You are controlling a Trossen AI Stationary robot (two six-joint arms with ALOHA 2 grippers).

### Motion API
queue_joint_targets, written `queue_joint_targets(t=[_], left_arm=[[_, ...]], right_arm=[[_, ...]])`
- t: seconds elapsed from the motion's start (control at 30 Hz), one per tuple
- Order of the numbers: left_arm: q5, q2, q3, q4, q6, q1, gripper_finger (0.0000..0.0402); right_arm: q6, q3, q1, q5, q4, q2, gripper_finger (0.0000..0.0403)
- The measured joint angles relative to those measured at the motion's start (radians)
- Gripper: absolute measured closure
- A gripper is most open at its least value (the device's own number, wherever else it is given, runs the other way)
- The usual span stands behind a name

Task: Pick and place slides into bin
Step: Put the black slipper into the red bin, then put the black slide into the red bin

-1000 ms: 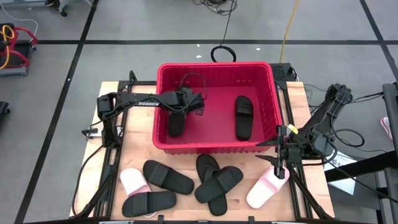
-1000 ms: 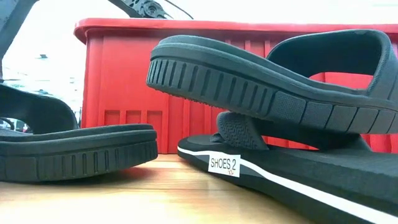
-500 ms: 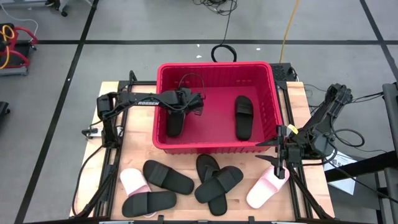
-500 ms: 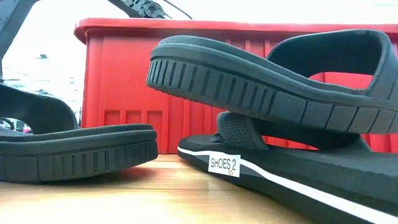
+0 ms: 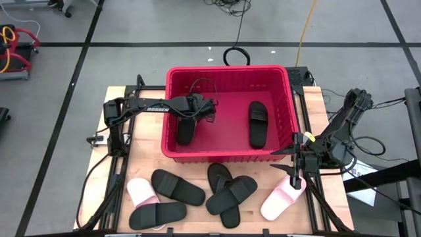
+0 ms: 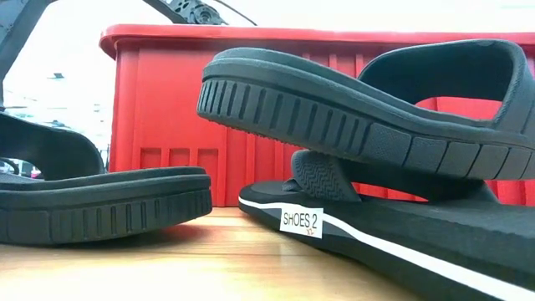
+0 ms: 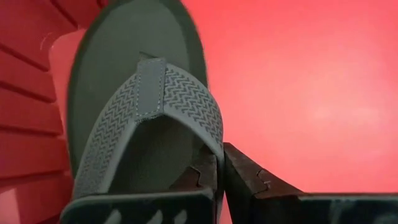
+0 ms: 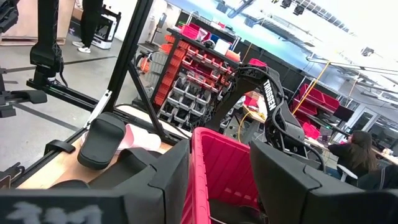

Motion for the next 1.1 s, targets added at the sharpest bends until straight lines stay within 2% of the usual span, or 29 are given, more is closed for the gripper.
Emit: queue_joint_targets(t=[0.23, 0.53, 0.67, 0.87, 1.1], left_arm=[[0.017, 0.000, 0.000, -0.002, -0.004, 0.000, 0.0377], [0.021, 0.000, 0.000, -0.002, -0.001, 0.007, 0.0288], [0.050, 0.000, 0.000, -0.002, 0.007, 0.023, 0.0262], [0.132, -0.024, 0.000, 0.003, 0.088, 0.054, 0.0252], [0.119, -0.144, 0.001, 0.046, 0.253, 0.056, 0.0252]], right_arm=[[0.000, 0.000, 0.000, 0.000, 0.000, 0.000, 0.0243], [0.000, 0.000, 0.000, 0.000, 0.000, 0.000, 0.0243], [0.000, 0.000, 0.000, 0.000, 0.000, 0.000, 0.0243], [-0.010, 0.000, 0.000, 0.001, 0.000, 0.000, 0.0243], [-0.092, 0.000, -0.001, 0.016, 0.010, 0.000, 0.0243]])
